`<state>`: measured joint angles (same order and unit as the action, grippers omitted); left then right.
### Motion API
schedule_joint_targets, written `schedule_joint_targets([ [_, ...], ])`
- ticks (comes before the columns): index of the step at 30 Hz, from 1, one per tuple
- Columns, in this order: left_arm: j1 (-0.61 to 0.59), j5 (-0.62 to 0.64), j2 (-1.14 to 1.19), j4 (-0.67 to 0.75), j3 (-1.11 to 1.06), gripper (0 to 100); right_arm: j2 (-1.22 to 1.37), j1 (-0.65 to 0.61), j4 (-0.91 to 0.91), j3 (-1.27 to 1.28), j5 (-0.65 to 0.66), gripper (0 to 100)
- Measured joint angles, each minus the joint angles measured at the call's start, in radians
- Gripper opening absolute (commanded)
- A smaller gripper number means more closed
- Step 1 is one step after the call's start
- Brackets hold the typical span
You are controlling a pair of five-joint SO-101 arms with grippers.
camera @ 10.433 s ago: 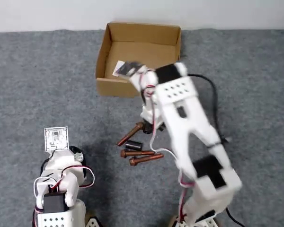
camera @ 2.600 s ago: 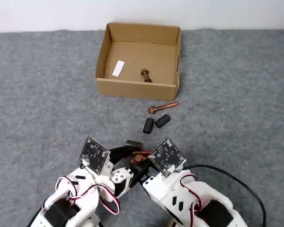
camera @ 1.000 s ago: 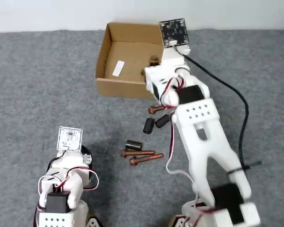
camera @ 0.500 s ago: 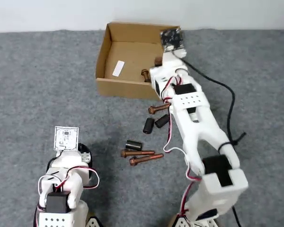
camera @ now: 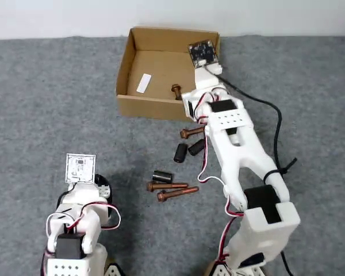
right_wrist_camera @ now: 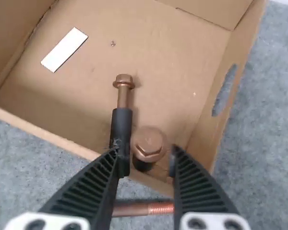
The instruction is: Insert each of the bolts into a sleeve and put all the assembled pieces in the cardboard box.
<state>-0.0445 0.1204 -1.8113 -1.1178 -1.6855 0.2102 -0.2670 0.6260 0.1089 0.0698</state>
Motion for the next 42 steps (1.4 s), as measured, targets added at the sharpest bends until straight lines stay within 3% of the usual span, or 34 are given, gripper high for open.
schedule_joint_targets([
  [4,0.0,0.0,0.0,0.0,0.0,1,0.0,-0.002,0.117,-0.123,-0.028,13.2],
  [9,0.0,0.0,0.0,0.0,0.0,1,0.0,-0.002,0.345,-0.319,-0.097,0.2],
  [15,-0.002,0.0,0.0,0.0,0.0,1,0.0,-0.029,0.701,-0.491,-0.106,2.8],
  [22,-0.002,0.0,0.0,0.0,0.0,1,0.0,-0.083,1.003,-0.509,-0.127,3.2],
  [30,-0.002,0.0,0.0,0.0,0.0,1,0.066,-0.081,1.057,-0.509,-0.354,4.6],
  [35,-0.002,0.0,0.0,0.0,0.0,1,0.195,-0.084,1.057,-0.509,-0.557,18.4],
  [38,-0.002,0.0,0.0,0.0,0.0,1,0.259,-0.08,1.056,-0.517,-0.609,22.5],
  [42,-0.002,0.0,0.0,0.0,0.0,1,0.319,-0.086,1.022,-0.552,-0.629,20.2],
])
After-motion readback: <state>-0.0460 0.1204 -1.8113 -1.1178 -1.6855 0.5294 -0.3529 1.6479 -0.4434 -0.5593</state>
